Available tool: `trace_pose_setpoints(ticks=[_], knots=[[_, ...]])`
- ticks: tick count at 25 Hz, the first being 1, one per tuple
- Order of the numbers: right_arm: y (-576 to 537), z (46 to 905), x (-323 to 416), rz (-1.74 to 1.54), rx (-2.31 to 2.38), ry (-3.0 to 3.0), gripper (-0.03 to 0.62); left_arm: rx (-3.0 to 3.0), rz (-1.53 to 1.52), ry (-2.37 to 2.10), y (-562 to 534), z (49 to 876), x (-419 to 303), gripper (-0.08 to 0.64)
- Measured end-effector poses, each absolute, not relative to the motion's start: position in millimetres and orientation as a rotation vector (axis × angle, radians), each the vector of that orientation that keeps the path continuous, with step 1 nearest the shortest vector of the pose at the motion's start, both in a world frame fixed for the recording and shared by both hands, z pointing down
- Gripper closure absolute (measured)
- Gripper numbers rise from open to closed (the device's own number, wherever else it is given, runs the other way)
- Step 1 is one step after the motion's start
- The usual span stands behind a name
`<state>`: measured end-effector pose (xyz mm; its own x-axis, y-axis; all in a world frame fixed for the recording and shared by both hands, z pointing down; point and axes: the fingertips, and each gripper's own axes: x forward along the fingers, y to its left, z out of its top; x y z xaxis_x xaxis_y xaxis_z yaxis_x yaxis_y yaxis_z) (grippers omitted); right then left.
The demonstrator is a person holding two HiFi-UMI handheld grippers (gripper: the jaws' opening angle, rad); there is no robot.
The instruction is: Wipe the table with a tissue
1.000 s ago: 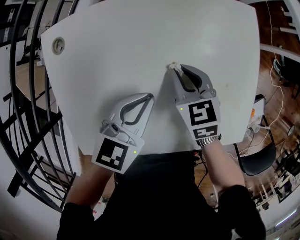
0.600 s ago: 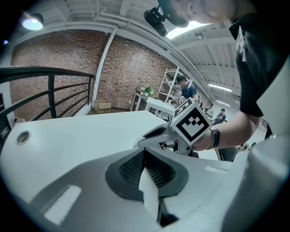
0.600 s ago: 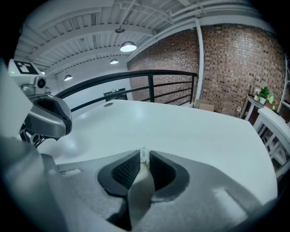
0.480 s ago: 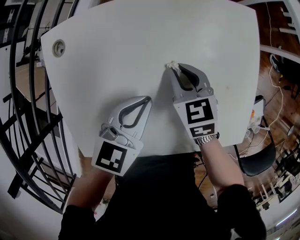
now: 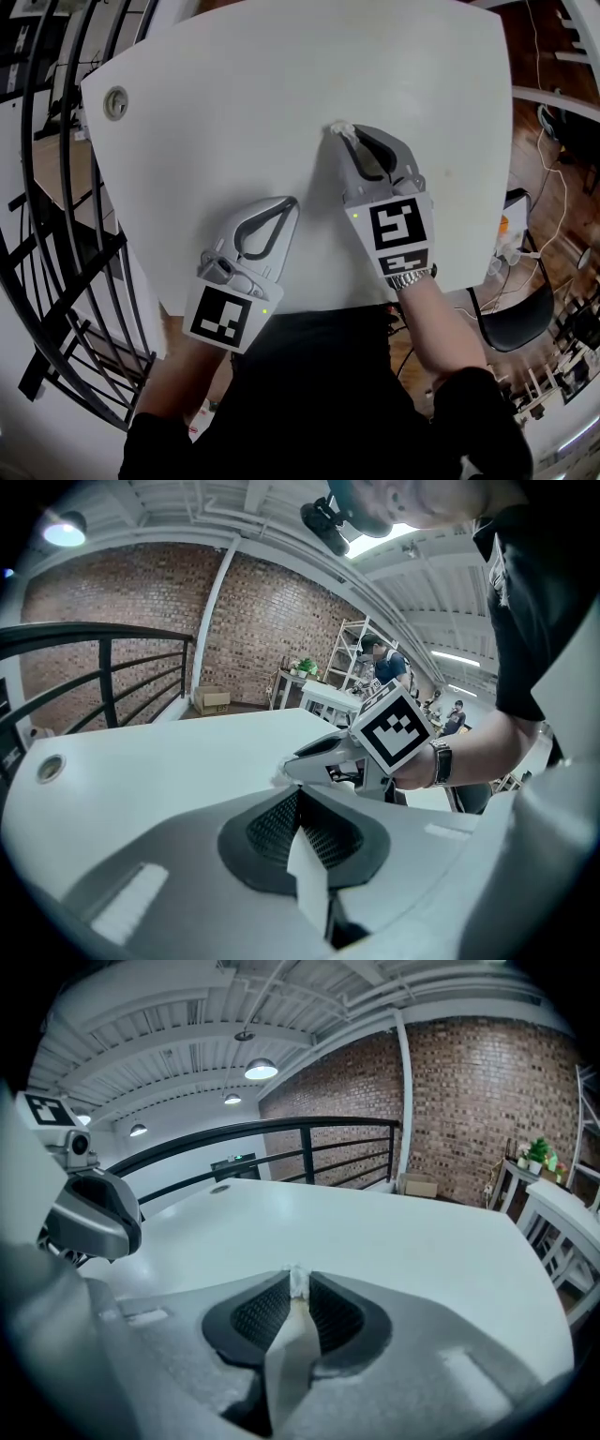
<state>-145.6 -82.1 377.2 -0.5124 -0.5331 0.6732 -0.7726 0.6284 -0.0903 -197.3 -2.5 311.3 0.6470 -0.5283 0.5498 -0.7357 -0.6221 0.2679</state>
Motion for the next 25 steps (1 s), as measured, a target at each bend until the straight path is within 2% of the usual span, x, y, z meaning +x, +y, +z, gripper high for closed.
trace_pose_setpoints(ticks=[13, 25], knots=[[-70, 369, -99, 0.517, 1.088, -2.204, 0.54, 2.422, 0.582, -0.962, 1, 302, -166, 0.545], [-44, 377, -32, 0.554, 1.141, -2.141, 0.54, 2.462, 0.593, -0.885, 8, 304, -107, 0.545]])
